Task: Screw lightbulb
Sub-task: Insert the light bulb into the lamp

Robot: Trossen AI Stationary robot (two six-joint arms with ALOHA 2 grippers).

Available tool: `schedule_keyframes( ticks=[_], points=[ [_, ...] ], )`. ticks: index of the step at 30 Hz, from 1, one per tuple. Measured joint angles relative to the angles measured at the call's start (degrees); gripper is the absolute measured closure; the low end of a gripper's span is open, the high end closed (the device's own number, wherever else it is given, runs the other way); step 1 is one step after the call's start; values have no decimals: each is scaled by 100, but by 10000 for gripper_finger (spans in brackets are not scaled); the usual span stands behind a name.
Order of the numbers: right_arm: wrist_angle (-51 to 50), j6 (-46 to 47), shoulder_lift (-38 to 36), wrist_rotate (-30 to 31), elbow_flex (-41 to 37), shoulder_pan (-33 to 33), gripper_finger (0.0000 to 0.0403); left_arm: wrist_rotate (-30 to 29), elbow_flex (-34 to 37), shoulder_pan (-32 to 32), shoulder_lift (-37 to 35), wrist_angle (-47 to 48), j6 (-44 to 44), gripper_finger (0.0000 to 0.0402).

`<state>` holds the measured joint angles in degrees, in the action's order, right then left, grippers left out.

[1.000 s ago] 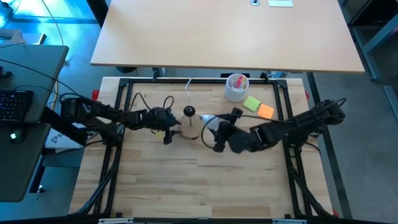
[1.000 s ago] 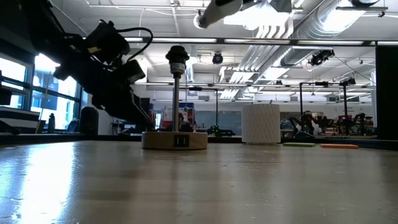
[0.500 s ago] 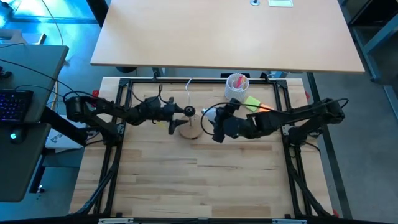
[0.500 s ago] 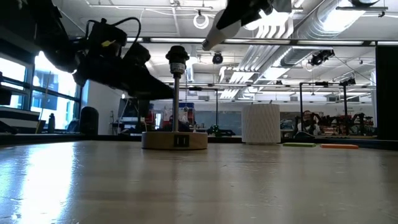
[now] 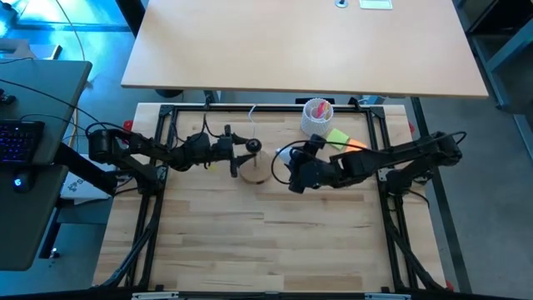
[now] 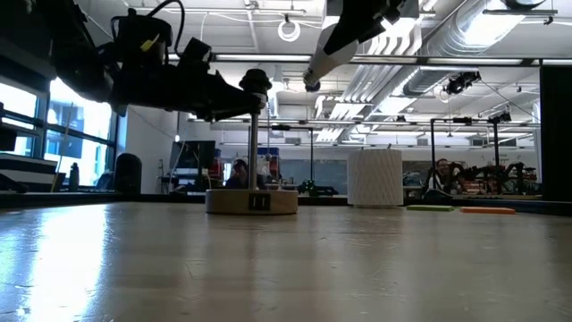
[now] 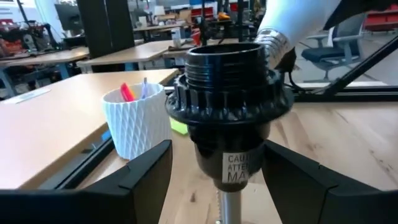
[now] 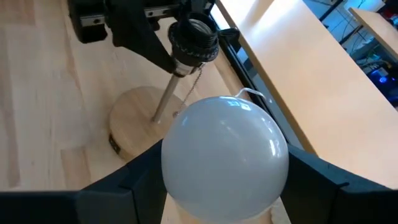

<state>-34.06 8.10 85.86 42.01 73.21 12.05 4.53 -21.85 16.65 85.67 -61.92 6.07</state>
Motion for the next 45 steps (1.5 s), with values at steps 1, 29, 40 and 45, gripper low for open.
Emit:
schedule_keyframes(
  ticks=[1,29,40,45],
  points=[
    [4,0,0,19,0,1,160,8,0,-13,0,-42,0,169],
    [-717,216,-7,880,0,556,160,-798,-1211,-173,-11,1420,2326,246],
    [-1262,352,-4,910,0,1078,160,-1388,-1421,-310,-25,2452,4395,246],
    [-1288,599,-2,1338,0,1459,160,-2258,-1419,-697,-26,2952,4895,246]
  ],
)
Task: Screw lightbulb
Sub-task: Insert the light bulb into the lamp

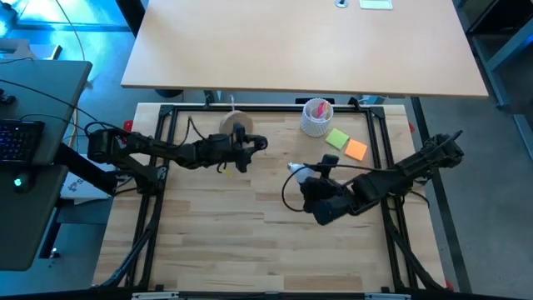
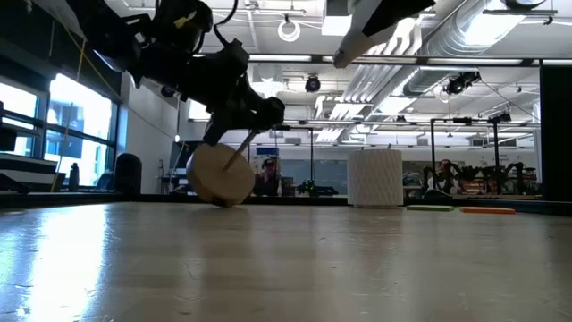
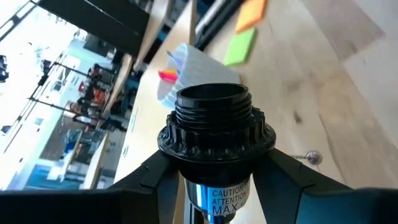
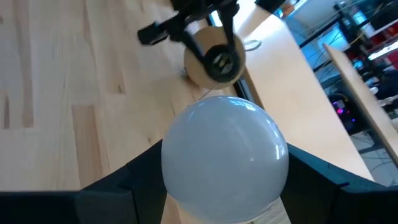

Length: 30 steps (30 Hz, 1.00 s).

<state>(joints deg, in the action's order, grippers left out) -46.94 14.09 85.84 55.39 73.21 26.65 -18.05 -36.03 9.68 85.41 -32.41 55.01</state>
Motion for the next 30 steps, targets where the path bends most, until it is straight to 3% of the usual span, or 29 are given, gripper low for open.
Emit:
schedule_keyframes(
  ticks=[6,16,30],
  points=[
    [532,6,86,171,2,304,160,-72,0,-398,2,-11,-117,246],
    [2167,-2043,755,547,2,214,160,-491,2,-736,2,248,-68,246],
    [2153,-1403,1190,246,2,-307,160,-539,11,-1042,4,253,-363,246]
  ],
)
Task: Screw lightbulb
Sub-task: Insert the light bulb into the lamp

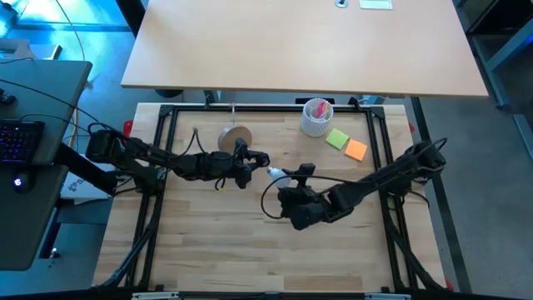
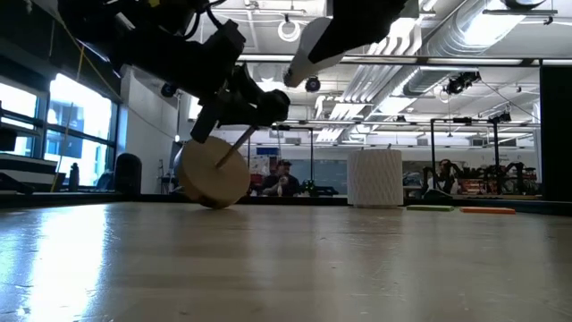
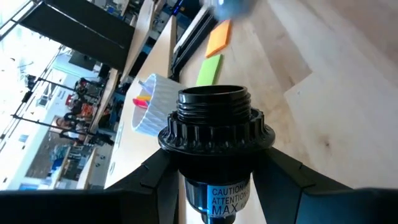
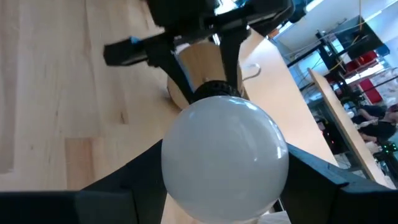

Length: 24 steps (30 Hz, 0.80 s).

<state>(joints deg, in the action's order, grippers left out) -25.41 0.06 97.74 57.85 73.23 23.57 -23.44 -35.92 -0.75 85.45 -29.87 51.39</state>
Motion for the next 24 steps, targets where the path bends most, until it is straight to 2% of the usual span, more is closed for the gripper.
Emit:
schedule_keyframes(
  ticks=[8,11,16,24],
  points=[
    [10,-8,39,-161,0,-81,160,29,0,-245,0,12,-28,246],
    [47,-12,36,-417,0,-100,160,33,0,-322,2,-18,-32,246],
    [80,-57,36,-414,0,-105,160,40,9,-468,7,-191,-50,246],
    [101,-536,34,-526,0,-103,160,95,11,-588,11,-273,3,246]
  ],
)
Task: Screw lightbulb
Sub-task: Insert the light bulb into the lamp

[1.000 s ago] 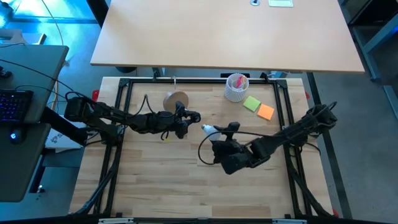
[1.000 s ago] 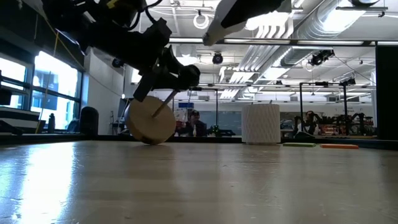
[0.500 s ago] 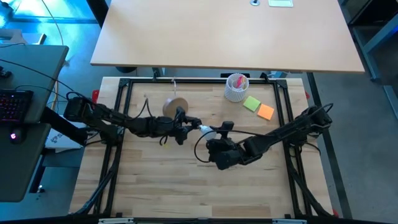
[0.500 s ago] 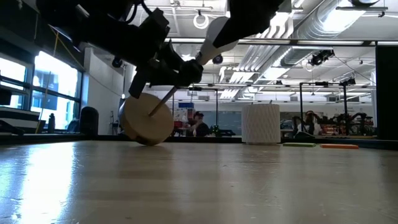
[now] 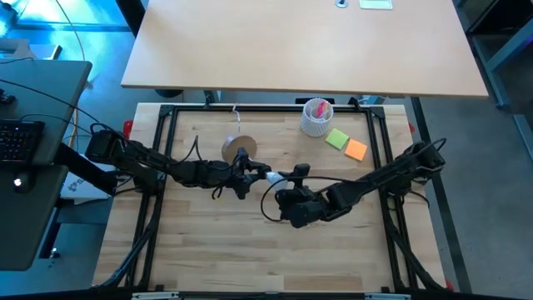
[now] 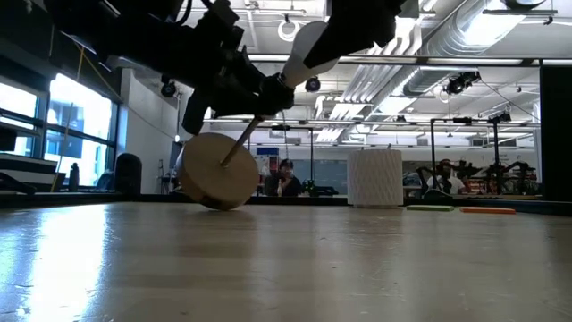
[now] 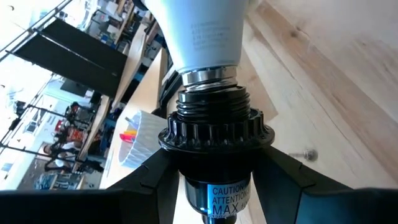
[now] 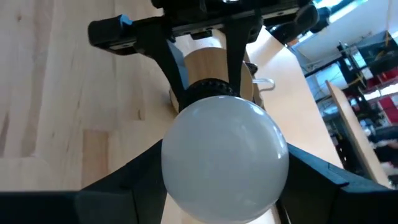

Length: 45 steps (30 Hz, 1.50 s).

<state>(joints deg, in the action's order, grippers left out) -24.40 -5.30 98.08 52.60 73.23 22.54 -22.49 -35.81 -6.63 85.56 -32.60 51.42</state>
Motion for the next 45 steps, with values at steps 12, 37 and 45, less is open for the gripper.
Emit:
schedule_keyframes(
  ticks=[12,37,45],
  points=[
    [129,764,17,-397,9,-325,160,-531,9,-120,4,83,92,246],
    [24,6183,31,-664,-13,-816,160,-1699,-21,-84,1006,-1256,1145,246],
    [-196,7633,29,-254,-1,-818,160,-1923,-24,-78,1405,-2284,1253,246]
  ],
)
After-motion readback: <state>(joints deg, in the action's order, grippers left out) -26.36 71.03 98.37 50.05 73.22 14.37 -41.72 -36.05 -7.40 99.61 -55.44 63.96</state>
